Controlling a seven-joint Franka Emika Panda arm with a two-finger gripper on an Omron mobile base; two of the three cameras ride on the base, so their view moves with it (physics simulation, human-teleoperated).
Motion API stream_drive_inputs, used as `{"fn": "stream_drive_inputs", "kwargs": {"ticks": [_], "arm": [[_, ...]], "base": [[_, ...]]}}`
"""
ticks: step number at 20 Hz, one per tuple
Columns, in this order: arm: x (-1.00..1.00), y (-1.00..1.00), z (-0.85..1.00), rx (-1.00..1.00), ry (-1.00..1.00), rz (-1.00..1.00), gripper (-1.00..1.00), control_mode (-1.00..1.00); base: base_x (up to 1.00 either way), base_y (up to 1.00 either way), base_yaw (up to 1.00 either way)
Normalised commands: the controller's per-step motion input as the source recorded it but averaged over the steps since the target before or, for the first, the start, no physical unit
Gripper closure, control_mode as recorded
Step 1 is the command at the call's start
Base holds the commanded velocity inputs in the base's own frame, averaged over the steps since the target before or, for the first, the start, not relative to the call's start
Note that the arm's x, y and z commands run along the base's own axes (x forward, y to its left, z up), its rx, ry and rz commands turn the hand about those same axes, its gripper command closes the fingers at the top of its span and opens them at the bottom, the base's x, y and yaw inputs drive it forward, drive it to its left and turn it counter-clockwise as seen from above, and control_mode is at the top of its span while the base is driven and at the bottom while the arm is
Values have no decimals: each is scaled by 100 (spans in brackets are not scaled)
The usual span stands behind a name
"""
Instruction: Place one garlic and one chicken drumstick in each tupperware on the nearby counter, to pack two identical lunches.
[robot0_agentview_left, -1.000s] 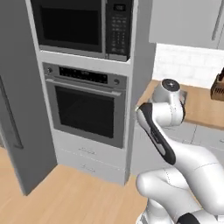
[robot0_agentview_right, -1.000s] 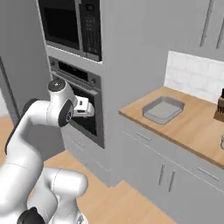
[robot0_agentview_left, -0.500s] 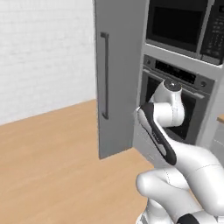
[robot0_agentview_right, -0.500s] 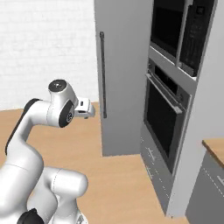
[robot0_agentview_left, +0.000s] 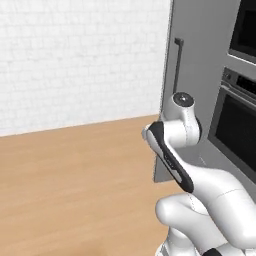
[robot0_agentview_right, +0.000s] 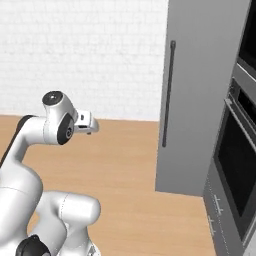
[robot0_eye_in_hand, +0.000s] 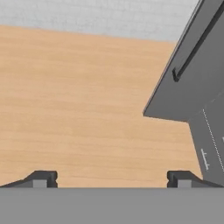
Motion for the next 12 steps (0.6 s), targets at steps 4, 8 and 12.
{"fn": "stream_drive_inputs", "kwargs": {"ticks": [4,8,12], "arm": [[0,0,0,0,0,0,-100,100],[0,0,0,0,0,0,-100,100],[0,0,0,0,0,0,-100,100]], "base": [[93,17,9],[100,26,0],[100,38,0]]}}
